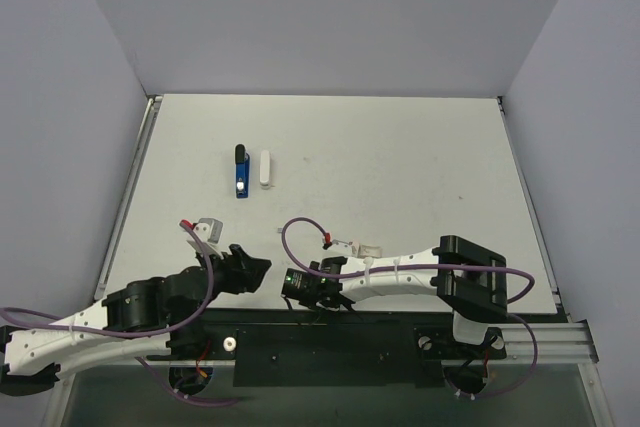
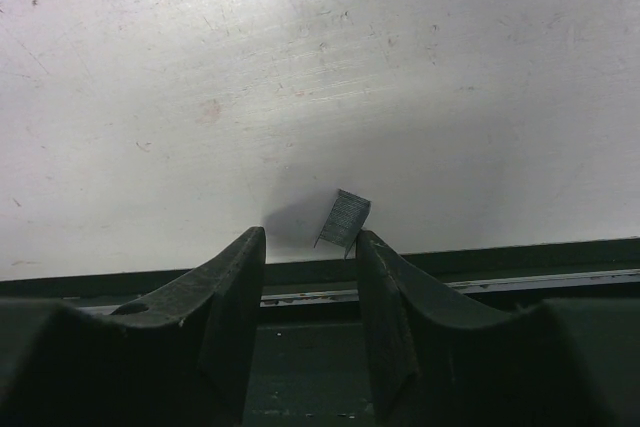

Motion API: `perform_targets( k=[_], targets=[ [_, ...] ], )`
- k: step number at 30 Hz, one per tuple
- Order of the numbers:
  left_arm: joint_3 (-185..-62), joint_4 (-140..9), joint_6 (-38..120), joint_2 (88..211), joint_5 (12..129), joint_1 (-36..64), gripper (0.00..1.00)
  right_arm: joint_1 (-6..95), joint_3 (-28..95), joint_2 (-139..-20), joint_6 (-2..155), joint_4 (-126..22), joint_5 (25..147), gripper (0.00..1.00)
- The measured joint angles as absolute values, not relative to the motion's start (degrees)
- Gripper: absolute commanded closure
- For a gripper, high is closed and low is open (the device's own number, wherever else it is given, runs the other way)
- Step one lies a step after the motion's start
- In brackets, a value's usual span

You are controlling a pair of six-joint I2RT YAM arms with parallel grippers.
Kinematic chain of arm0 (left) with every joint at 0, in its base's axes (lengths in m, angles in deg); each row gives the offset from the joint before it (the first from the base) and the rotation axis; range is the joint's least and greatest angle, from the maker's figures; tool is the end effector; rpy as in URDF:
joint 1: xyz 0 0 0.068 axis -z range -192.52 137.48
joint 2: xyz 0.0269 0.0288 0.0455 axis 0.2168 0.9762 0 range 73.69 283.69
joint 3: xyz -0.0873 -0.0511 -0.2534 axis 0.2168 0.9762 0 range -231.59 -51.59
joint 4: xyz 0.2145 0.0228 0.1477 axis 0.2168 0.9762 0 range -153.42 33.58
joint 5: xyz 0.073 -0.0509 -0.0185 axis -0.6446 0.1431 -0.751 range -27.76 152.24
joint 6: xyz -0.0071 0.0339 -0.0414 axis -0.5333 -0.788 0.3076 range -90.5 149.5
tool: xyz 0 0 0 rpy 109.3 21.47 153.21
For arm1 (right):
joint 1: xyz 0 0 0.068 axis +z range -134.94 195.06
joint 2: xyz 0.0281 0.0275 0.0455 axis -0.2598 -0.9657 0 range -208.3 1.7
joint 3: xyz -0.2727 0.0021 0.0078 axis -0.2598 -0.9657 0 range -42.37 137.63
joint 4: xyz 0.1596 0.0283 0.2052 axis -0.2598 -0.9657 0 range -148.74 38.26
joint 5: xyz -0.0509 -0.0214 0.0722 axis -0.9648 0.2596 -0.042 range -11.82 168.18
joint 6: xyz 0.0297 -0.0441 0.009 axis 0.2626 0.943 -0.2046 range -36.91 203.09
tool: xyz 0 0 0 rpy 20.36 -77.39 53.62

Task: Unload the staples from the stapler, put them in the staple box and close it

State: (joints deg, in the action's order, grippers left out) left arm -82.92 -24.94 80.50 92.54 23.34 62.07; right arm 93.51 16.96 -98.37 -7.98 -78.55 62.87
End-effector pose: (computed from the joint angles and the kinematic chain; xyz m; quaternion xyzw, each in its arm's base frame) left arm 0.0450 -0.0787 0.2656 -0.0093 0.8188 -0.3153 0.4796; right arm 0.0758 0.3237 0.1589 0.1326 0.9634 0.1801 0.1477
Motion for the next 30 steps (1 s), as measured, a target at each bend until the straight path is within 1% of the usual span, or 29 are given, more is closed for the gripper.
perform_targets(
  k=[8,11,14,23,26,30],
  targets=[
    [-82.92,-24.72,80.91,92.14,23.25,62.05,0.27,93.41,16.96,-98.48,-7.67,-78.59,62.87,0.70],
    [-82.92,-24.57,80.98,92.17,23.25,62.05,0.27,93.36,16.94,-98.48,-7.50,-78.70,62.87,0.69],
    [-82.92,-24.57,81.00,92.19,23.25,62.07,0.27,93.08,16.94,-98.48,-7.39,-78.72,62.87,0.67],
    [-82.92,-24.59,81.00,93.81,23.25,62.07,0.27,91.83,16.85,-98.48,-6.86,-78.72,62.89,0.68],
    [-82.92,-24.64,80.98,94.44,23.23,62.07,0.27,91.53,16.79,-98.48,-6.84,-78.74,62.87,0.69],
    [-82.92,-24.77,80.94,95.40,23.23,62.05,0.27,91.48,16.74,-98.48,-6.67,-79.01,62.87,0.77]
  ],
)
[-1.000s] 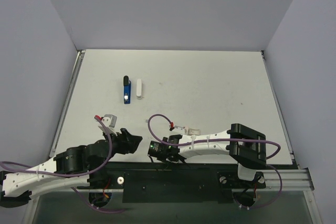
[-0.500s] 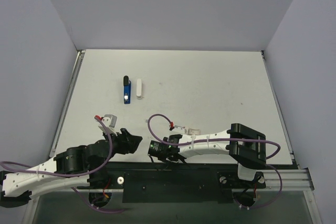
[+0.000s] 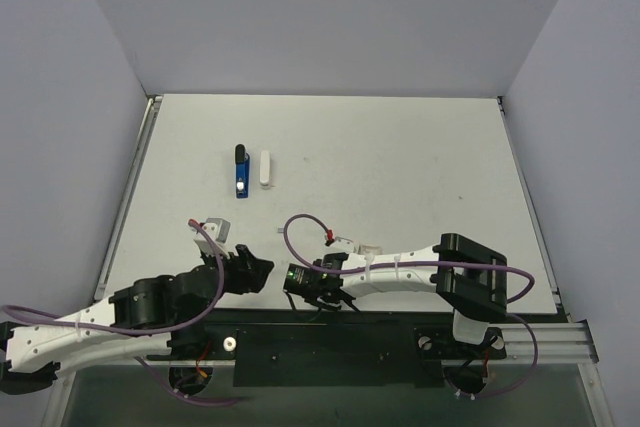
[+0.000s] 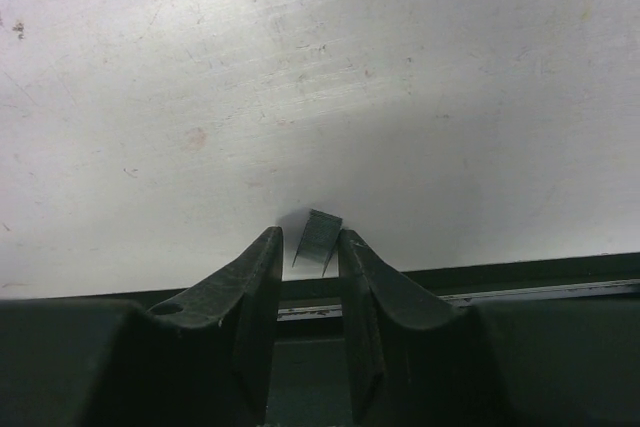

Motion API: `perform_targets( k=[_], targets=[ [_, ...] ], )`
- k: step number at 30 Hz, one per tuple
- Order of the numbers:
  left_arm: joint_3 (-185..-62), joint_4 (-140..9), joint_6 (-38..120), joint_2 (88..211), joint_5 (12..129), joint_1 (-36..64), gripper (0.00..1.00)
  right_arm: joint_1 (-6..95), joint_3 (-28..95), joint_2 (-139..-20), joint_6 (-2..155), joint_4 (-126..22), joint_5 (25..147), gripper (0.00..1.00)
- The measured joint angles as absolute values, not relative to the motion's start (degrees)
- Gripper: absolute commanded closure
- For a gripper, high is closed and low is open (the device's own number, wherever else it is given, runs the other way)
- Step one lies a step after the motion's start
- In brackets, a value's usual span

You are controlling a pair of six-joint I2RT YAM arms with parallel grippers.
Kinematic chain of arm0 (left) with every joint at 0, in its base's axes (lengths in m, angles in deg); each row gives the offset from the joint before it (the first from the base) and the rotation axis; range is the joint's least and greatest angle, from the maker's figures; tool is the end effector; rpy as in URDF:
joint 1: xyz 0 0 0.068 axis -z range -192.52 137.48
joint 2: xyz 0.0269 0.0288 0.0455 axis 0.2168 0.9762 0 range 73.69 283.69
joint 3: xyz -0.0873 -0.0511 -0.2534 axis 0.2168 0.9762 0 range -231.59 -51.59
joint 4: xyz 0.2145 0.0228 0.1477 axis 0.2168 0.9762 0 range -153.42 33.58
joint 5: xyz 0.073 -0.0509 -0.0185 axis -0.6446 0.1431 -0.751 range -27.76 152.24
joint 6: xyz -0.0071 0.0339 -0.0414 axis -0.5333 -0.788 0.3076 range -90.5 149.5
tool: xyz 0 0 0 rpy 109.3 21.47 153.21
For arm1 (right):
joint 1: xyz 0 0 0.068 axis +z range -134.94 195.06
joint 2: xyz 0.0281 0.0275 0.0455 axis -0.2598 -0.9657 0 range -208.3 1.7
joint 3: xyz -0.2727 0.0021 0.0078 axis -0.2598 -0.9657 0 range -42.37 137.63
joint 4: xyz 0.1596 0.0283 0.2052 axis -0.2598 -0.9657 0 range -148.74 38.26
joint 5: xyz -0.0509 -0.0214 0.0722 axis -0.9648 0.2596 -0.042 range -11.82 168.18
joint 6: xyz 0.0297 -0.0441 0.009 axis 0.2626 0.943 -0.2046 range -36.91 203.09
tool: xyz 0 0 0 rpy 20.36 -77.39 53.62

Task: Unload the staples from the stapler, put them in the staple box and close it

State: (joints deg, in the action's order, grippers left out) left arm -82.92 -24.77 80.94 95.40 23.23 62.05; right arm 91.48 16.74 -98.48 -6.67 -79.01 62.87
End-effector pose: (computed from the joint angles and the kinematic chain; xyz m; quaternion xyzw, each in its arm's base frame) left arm 0.0470 -0.0858 0.2618 -0.0031 0.8298 -0.2955 0.4734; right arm 0.0869 0.3193 0.1569 0.1379 0.9640 0.1691 0.1523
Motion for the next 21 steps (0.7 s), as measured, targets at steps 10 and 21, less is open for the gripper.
perform_targets(
  k=[10,21],
  targets=[
    [-82.92,-25.53,80.94,97.19,23.25,62.07,0.27,91.48,16.57,-98.48,-6.21,-79.51,62.85,0.89],
    [-82.92,-25.57,80.91,97.52,23.23,62.07,0.26,90.78,15.04,-96.38,-2.80,-79.64,61.87,0.96]
  ],
)
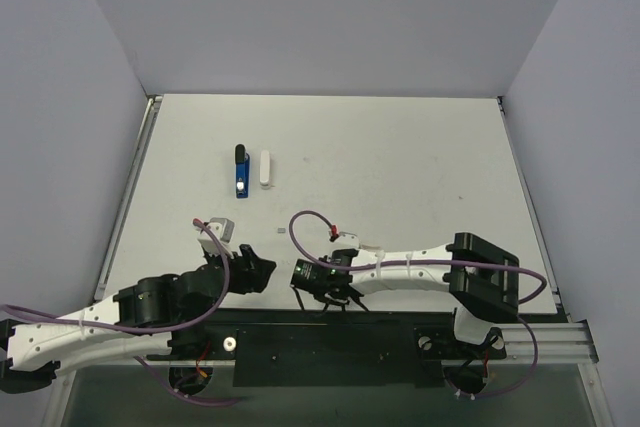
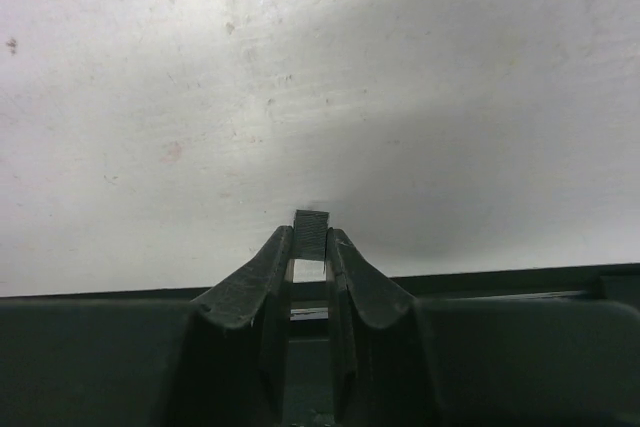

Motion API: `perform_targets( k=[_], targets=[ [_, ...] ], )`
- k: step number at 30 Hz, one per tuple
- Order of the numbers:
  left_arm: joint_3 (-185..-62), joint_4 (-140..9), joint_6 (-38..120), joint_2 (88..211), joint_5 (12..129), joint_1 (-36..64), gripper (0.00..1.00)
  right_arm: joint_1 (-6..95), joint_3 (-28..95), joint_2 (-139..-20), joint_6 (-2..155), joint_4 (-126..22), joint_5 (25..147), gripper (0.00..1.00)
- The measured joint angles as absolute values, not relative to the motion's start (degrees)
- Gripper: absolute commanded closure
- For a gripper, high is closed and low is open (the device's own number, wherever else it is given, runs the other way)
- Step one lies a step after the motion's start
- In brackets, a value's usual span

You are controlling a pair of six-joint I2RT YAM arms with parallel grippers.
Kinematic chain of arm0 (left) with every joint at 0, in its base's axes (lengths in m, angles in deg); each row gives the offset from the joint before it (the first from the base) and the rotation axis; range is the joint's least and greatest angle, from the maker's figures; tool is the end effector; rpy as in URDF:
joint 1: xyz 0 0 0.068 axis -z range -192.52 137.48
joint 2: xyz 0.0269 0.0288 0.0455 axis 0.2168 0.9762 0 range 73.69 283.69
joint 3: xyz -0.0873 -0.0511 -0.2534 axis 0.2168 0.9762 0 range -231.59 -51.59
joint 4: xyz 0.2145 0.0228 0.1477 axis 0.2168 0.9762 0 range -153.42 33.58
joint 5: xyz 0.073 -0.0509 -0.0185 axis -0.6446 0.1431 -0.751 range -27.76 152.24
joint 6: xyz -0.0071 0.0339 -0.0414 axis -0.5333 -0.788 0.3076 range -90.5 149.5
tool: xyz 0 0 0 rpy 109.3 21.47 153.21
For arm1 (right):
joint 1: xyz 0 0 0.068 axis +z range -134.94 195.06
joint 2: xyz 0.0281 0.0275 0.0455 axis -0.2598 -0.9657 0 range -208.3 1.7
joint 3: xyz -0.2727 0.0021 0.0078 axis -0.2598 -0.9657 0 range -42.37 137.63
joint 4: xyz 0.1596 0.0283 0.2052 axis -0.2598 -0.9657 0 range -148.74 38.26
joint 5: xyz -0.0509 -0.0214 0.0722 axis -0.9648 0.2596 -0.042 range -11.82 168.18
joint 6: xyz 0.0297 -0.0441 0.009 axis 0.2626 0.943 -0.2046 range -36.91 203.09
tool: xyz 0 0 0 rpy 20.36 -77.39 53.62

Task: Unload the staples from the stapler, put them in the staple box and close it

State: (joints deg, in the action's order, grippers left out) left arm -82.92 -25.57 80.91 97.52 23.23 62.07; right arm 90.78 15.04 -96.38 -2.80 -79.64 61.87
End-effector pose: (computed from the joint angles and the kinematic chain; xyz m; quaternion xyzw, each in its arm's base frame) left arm 0.0486 -0.0917 0.2601 0.0016 0.8345 -0.2862 0.4709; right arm 0.0891 0.3092 0.1600 0.1124 0.9665 0.1594 0.1670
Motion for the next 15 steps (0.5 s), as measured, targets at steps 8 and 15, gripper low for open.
perform_targets(
  k=[8,15],
  targets=[
    [-82.92,-27.69,80.04,99.84,23.25,62.07,0.27,85.21,12.40,-84.21,4.46,-80.78,59.64,0.96],
    [-83.80,-29.44,78.99,103.75,23.25,62.05,0.27,79.77,7.00,-75.66,10.89,-81.74,56.73,0.96]
  ],
)
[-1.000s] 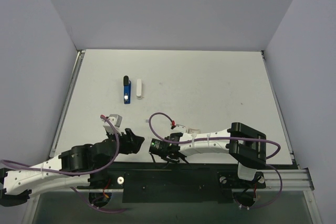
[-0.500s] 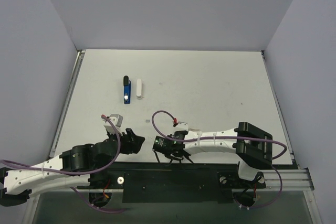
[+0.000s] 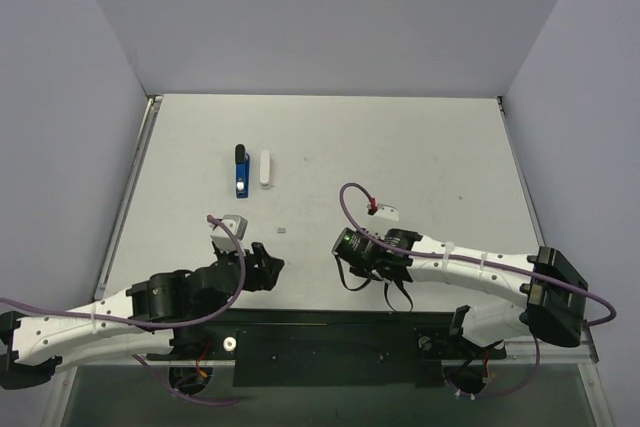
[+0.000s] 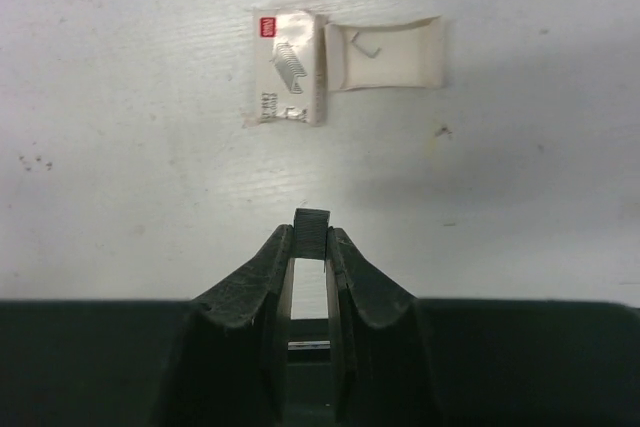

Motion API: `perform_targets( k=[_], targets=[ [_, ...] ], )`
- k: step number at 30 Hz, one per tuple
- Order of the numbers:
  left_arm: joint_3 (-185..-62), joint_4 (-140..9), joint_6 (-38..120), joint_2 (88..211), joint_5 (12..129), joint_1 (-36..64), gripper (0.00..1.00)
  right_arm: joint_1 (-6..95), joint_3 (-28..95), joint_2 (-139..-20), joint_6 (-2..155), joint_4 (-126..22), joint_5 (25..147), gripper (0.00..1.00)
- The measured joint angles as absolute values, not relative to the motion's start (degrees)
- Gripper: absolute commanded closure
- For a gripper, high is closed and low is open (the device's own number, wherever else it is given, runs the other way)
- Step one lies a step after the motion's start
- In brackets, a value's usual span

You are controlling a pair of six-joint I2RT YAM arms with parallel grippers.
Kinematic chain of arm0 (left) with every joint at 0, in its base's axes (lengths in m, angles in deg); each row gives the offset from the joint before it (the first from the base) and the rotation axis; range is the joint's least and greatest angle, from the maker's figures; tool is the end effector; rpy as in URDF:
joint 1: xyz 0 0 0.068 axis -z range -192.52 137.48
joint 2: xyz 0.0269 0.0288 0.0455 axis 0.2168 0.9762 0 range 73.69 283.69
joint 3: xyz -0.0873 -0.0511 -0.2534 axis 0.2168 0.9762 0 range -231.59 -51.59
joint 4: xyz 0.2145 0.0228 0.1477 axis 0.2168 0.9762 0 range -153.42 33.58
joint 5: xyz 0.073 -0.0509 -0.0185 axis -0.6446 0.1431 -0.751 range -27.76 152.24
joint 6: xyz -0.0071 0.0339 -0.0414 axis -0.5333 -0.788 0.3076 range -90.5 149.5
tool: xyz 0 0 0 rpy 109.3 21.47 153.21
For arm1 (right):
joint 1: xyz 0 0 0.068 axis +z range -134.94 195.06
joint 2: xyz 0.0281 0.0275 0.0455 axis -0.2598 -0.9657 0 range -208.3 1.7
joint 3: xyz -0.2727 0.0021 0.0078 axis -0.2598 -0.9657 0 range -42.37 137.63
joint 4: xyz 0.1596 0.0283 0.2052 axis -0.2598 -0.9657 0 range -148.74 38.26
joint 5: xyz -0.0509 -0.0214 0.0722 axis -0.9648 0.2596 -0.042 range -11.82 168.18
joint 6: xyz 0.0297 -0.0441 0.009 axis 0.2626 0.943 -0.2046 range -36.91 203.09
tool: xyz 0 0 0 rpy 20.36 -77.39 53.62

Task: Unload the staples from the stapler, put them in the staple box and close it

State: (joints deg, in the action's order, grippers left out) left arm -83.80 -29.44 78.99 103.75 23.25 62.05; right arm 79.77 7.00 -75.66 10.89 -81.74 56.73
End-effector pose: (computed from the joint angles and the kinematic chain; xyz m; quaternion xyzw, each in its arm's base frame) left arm 0.0537 -0.1102 0.2611 0.0205 0.8394 -0.2679 0.4725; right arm 0.1244 0.2327 0.2182 0.1129 0.9391 0.1862 0.2658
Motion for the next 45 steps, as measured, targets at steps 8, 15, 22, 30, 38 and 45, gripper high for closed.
perform_targets(
  k=[8,15,22,30,38,45],
  targets=[
    [-84.61,-31.85,77.94,107.01,23.25,62.05,0.26,73.14,4.99,-73.43,17.38,-82.55,55.68,0.97],
    [-85.20,-33.49,76.87,108.62,23.52,62.05,0.26,68.77,4.99,-75.14,22.23,-81.21,55.75,0.96],
    [-85.61,-34.41,76.52,108.97,23.98,62.05,0.26,66.13,4.92,-77.98,26.29,-76.89,57.28,0.97],
    [-85.61,-35.21,75.78,109.02,24.17,62.05,0.26,64.16,4.92,-82.42,29.73,-73.13,59.33,0.97],
    [-85.61,-35.48,75.47,109.00,24.17,62.05,0.26,63.35,4.92,-84.89,31.96,-69.74,60.77,0.98],
    [-85.61,-35.83,75.27,109.17,24.15,62.05,0.26,62.59,4.92,-86.79,32.46,-68.10,61.71,0.98]
  ],
)
